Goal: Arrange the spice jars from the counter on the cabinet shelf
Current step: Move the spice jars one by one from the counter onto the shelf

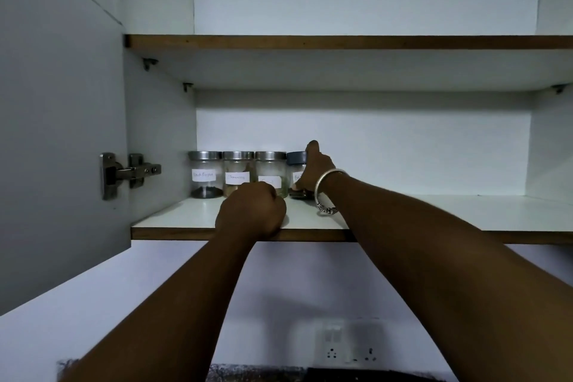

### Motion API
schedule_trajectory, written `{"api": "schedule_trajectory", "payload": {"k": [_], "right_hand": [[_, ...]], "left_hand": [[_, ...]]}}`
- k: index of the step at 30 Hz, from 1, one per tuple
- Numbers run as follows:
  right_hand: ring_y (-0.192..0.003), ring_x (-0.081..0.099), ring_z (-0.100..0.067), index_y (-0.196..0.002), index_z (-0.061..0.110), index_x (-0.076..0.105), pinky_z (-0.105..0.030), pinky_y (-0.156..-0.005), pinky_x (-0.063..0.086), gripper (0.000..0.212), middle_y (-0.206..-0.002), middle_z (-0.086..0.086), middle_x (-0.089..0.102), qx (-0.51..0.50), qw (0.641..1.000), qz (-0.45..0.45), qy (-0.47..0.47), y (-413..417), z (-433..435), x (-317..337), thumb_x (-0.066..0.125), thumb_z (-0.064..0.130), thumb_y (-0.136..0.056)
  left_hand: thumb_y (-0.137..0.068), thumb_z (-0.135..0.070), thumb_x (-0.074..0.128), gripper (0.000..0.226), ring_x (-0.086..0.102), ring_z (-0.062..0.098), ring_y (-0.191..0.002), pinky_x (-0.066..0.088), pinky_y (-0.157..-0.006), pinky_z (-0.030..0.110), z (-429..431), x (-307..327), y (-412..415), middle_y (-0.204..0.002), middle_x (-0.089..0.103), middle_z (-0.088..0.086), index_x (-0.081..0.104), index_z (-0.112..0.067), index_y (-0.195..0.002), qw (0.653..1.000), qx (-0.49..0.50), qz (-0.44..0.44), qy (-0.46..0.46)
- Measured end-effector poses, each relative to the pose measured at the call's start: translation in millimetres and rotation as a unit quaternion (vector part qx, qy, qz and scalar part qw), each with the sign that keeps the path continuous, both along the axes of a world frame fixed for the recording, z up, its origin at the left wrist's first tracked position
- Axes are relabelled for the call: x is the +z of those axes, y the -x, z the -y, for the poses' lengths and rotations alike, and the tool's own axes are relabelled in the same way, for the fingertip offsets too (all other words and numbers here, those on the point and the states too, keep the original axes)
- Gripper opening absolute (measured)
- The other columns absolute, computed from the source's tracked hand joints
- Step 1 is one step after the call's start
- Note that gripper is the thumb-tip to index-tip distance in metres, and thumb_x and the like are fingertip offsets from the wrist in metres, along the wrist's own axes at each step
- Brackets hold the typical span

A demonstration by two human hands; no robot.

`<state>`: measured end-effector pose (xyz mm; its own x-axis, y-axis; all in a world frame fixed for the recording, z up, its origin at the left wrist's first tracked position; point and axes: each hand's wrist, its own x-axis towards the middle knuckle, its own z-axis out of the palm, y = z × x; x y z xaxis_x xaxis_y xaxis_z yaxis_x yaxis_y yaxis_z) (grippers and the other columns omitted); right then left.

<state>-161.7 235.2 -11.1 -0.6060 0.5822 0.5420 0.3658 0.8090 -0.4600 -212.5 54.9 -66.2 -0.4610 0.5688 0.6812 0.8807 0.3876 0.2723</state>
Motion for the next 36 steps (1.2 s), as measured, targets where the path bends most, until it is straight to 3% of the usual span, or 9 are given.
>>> {"api": "schedule_trajectory", "payload": {"k": [3,6,11,16,21,26,29,33,36], "right_hand": [[-0.110,0.061,-0.037,-0.134,0.008,0.032,-0.044,-0.086,0.056,0.094,-0.121,-0.019,0.059,-0.014,1.000,0.013,-0.008,6,-7,-3,0.094,0.018,-0.065],[-0.098,0.060,-0.033,-0.121,0.012,0.034,-0.040,-0.074,0.051,0.087,-0.110,-0.014,0.058,-0.003,1.000,0.009,-0.016,4,-13,-5,0.097,0.022,-0.061],[-0.104,0.062,-0.037,-0.129,0.012,0.034,-0.040,-0.082,0.054,0.091,-0.116,-0.017,0.060,-0.004,0.999,-0.006,-0.054,3,-18,-16,0.096,0.023,-0.064],[-0.129,0.054,-0.041,-0.160,0.017,-0.001,-0.044,-0.105,0.048,0.133,-0.144,-0.023,0.051,0.016,0.999,0.041,0.010,-15,-1,-1,0.095,0.023,-0.068],[-0.094,0.061,-0.030,-0.146,0.005,0.027,-0.031,-0.061,0.049,0.078,-0.106,-0.015,0.059,-0.017,0.997,0.060,0.039,-81,40,11,0.074,0.006,-0.085],[-0.118,0.061,-0.036,-0.133,0.005,0.051,-0.032,-0.090,0.048,0.040,-0.128,-0.020,0.064,0.023,0.998,0.056,-0.028,-148,123,-52,0.053,0.007,-0.093],[-0.111,0.064,-0.034,-0.134,0.010,0.054,-0.035,-0.085,0.051,0.041,-0.123,-0.016,0.067,0.065,0.996,-0.020,-0.063,-178,157,-83,0.050,0.004,-0.094],[-0.103,0.069,-0.029,-0.119,0.010,0.064,-0.037,-0.082,0.055,0.031,-0.113,-0.010,0.074,0.112,0.978,-0.170,-0.047,-222,192,-134,0.060,0.005,-0.088],[-0.092,0.070,-0.023,-0.102,0.015,0.062,-0.041,-0.076,0.058,0.018,-0.100,-0.002,0.072,0.108,0.984,-0.138,0.038,-245,211,-218,0.068,0.017,-0.084]], "left_hand": [[-0.093,-0.027,0.050,0.039,0.056,0.022,-0.065,0.026,-0.050,0.027,-1,-1,-1,-0.060,0.053,-0.001,0.046,-0.019,-0.056,1.000,0.000,-0.016,-0.020],[-0.093,-0.028,0.050,0.036,0.056,0.022,-0.066,0.025,-0.050,0.027,-1,0,-3,-0.062,0.054,0.000,0.050,-0.018,-0.058,1.000,0.006,-0.016,-0.022],[-0.091,-0.029,0.049,0.034,0.054,0.024,-0.067,0.027,-0.052,0.029,-1,-1,-6,-0.063,0.052,-0.001,0.049,-0.017,-0.059,0.999,0.021,-0.006,-0.034],[-0.089,-0.029,0.047,0.034,0.050,0.019,-0.057,0.023,-0.048,0.025,6,0,-9,-0.058,0.052,-0.001,0.050,-0.016,-0.058,0.998,0.000,-0.004,-0.065],[-0.081,-0.039,0.042,0.036,0.060,0.027,-0.063,0.037,-0.052,0.028,10,-4,-16,-0.062,0.061,0.003,0.062,-0.013,-0.066,0.995,-0.010,-0.048,-0.092],[-0.085,-0.030,0.056,0.026,0.067,0.029,-0.082,0.053,-0.070,0.041,37,-7,-41,-0.082,0.072,0.005,0.072,-0.010,-0.082,0.983,-0.100,-0.036,-0.150],[-0.087,-0.015,0.067,0.012,0.067,0.029,-0.087,0.052,-0.077,0.041,51,-26,-84,-0.090,0.072,0.008,0.072,-0.004,-0.091,0.960,-0.185,-0.093,-0.190],[-0.089,-0.017,0.067,0.020,0.070,0.019,-0.096,0.056,-0.084,0.038,80,-87,-155,-0.099,0.073,0.004,0.070,-0.007,-0.105,0.924,-0.297,0.008,-0.241],[-0.091,-0.018,0.065,0.021,0.070,0.017,-0.103,0.058,-0.087,0.038,114,-168,-194,-0.106,0.073,0.000,0.068,-0.010,-0.111,0.915,-0.313,0.146,-0.210]]}}
